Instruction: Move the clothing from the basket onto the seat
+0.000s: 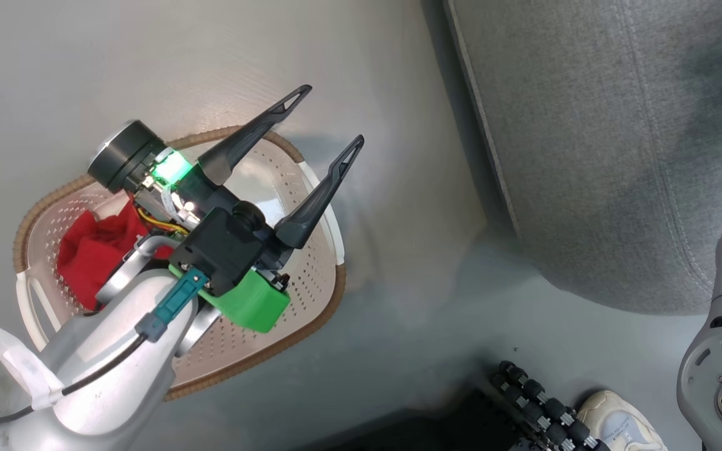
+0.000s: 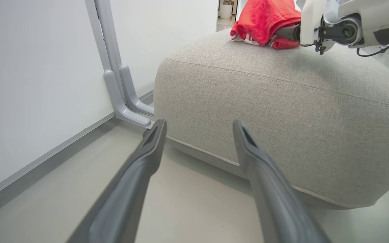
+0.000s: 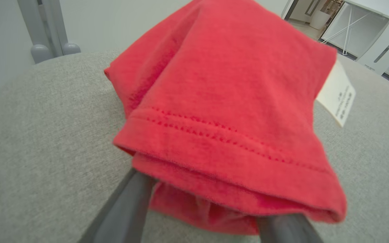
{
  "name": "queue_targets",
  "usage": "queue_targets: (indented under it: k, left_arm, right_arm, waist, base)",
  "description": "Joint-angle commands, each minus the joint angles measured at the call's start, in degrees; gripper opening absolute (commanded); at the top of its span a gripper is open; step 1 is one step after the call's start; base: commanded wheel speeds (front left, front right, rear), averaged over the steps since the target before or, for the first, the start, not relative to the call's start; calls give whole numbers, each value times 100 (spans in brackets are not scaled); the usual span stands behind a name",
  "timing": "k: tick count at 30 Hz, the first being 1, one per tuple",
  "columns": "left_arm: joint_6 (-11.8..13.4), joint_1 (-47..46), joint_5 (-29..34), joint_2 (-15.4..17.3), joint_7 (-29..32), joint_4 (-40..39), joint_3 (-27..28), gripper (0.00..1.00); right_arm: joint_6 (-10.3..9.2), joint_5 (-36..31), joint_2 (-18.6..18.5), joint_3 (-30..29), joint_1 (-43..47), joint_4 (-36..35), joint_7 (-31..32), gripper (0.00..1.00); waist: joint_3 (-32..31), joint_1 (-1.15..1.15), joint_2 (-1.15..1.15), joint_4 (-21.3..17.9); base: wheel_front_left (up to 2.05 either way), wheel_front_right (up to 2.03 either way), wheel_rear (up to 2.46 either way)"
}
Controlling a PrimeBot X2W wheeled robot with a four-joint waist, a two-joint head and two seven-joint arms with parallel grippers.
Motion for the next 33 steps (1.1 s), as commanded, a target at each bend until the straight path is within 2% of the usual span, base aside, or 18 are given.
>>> queue_targets:
  k: [1, 9, 20, 26, 33]
  left_arm:
    - [36, -40, -20, 6, -45, 38, 11, 100]
    - [163, 220, -128, -142, -114, 215, -4, 100]
    - [251, 474, -227, -430, -150, 415, 51, 100]
    - [297, 740, -279, -607, -152, 471, 210, 100]
    - [347, 1131, -333, -822, -153, 558, 564, 100]
  right_arm:
    - [-8, -1, -30, 21, -15, 65, -42, 100]
    - [-8, 516, -23, 618, 740, -340, -49, 100]
    - [-8, 1136, -178, 1503, 1760, -804, -49, 100]
    - [-8, 1375, -169, 2131, 2217, -1239, -50, 100]
    - [-8, 1637, -128, 2764, 2634, -1756, -50, 100]
  waist:
    - [-151, -1, 53, -57]
    - [-821, -1, 53, -155]
    - [-1562, -1, 53, -94]
    - [-2016, -1, 53, 28]
    - [-2546, -1, 53, 346]
  base:
    - [0, 0, 0]
    - [0, 0, 0]
    - [0, 0, 0]
    - [0, 0, 0]
    - [0, 0, 0]
